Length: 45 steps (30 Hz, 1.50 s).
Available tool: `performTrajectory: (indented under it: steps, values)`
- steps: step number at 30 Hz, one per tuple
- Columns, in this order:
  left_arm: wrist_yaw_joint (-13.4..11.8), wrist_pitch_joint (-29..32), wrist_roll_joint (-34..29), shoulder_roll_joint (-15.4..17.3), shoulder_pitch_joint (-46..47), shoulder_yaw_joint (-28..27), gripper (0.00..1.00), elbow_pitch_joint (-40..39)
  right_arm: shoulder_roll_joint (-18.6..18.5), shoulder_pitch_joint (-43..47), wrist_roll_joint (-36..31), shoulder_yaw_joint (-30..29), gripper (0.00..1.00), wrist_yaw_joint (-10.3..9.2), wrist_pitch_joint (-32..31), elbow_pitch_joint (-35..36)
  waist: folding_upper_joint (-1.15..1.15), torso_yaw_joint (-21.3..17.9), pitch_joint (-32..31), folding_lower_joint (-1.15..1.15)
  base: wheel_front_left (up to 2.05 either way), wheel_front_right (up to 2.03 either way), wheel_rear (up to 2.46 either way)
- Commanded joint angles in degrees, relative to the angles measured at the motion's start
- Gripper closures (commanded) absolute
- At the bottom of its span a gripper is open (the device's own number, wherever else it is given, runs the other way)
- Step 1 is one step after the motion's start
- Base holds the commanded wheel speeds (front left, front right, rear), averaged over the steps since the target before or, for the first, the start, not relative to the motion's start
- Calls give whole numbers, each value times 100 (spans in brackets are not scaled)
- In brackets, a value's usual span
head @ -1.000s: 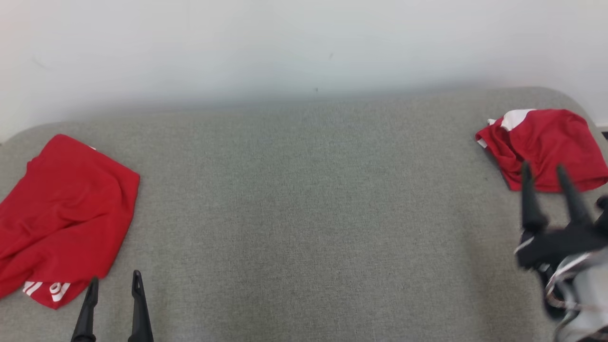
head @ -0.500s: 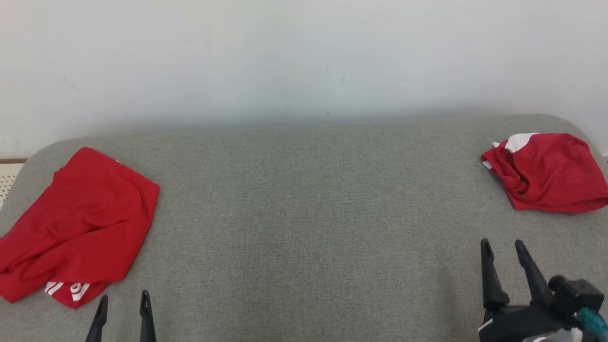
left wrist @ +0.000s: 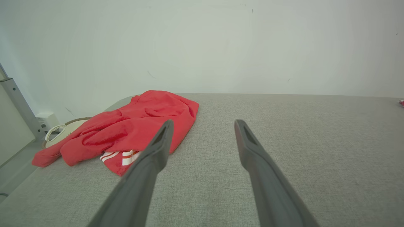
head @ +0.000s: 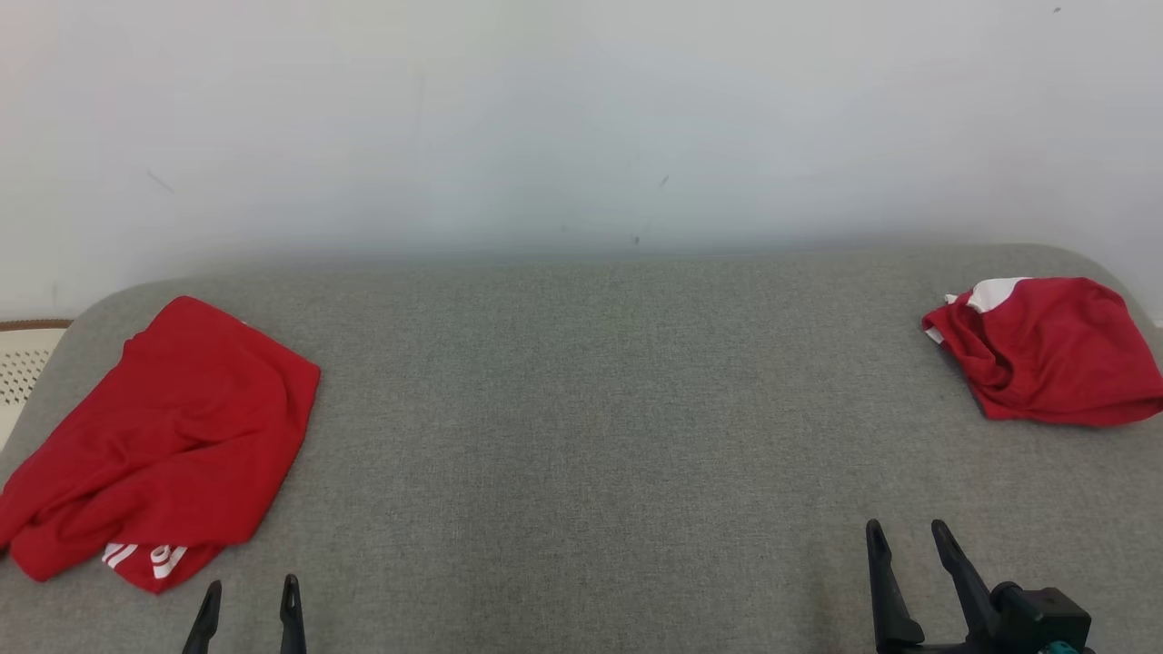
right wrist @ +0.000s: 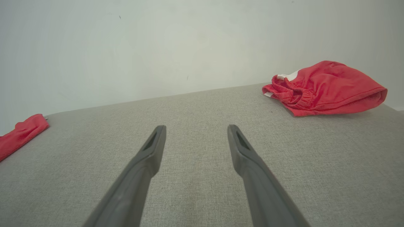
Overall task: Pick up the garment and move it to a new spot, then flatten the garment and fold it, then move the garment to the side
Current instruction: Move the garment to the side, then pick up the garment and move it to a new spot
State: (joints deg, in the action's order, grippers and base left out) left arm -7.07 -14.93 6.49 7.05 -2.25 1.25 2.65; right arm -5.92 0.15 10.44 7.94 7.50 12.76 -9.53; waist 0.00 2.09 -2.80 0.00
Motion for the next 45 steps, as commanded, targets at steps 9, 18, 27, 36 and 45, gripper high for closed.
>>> performTrajectory:
  steps: [9, 18, 27, 36, 45]
  values:
    - [-10, -25, 3, 35, -44, -8, 0, 77, 39, 73, -22, -2, 0, -1, -64, 34, 0, -52, -19, 0, 0, 0, 0]
    - [-49, -26, 12, 63, -62, -25, 0, 83, 33, 95, -21, -43, 0, -1, -67, 31, 0, -31, -10, 0, 0, 0, 0]
    - [-103, -26, 38, 103, -59, -37, 0, 139, 38, 107, 42, -21, 0, -1, -72, -20, 0, 254, -9, 0, 0, 0, 0]
    - [-174, 18, 35, 172, -81, -61, 0, 143, 46, 76, 85, 38, 0, -1, -31, -111, 0, 860, -19, 0, 0, 0, 0]
    - [-264, 91, 37, 232, -138, -85, 0, 77, 64, 1, 119, 149, 0, -1, 22, -205, 0, 1525, -85, 0, 0, 0, 0]
